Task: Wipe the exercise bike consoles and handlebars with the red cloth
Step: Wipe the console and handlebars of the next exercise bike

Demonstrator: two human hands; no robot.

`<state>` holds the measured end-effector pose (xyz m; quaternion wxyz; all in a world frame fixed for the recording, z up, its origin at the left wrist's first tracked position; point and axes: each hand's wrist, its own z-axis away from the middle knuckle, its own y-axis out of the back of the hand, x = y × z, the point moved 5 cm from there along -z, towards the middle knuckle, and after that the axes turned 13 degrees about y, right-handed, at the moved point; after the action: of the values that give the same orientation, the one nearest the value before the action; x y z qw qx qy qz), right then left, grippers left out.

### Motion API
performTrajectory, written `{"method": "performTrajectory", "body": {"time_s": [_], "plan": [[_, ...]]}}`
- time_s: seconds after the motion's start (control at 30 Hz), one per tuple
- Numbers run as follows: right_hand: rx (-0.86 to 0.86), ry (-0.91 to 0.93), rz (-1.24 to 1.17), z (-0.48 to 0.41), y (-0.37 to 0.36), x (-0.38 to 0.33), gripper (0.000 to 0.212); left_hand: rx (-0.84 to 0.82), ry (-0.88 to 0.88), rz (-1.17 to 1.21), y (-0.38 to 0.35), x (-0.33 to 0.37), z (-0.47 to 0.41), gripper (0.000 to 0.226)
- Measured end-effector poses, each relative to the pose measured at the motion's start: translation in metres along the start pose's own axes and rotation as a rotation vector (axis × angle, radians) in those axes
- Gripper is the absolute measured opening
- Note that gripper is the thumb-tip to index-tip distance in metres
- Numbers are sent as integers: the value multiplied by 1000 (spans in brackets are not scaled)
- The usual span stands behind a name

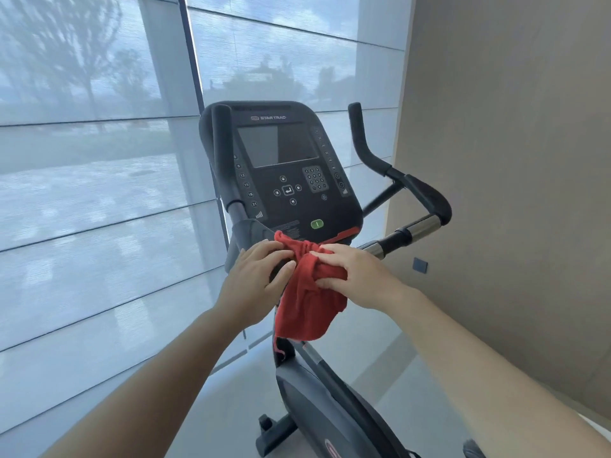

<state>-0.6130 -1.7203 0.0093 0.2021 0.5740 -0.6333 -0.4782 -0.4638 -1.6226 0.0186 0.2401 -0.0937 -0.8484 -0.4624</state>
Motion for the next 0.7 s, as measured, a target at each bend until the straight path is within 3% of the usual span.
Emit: {"method": "performTrajectory", "body": {"time_s": [0.27, 0.5, 0.7], "plan": [[-112, -42, 135, 15, 34, 69, 63, 33, 171, -84, -16, 26, 4, 31], [-134, 200, 110, 7, 14, 38, 59, 68, 295, -118, -30, 41, 4, 36], [-157, 157, 104, 2, 24, 68, 64, 23, 345, -86, -28, 32, -2, 35]]}}
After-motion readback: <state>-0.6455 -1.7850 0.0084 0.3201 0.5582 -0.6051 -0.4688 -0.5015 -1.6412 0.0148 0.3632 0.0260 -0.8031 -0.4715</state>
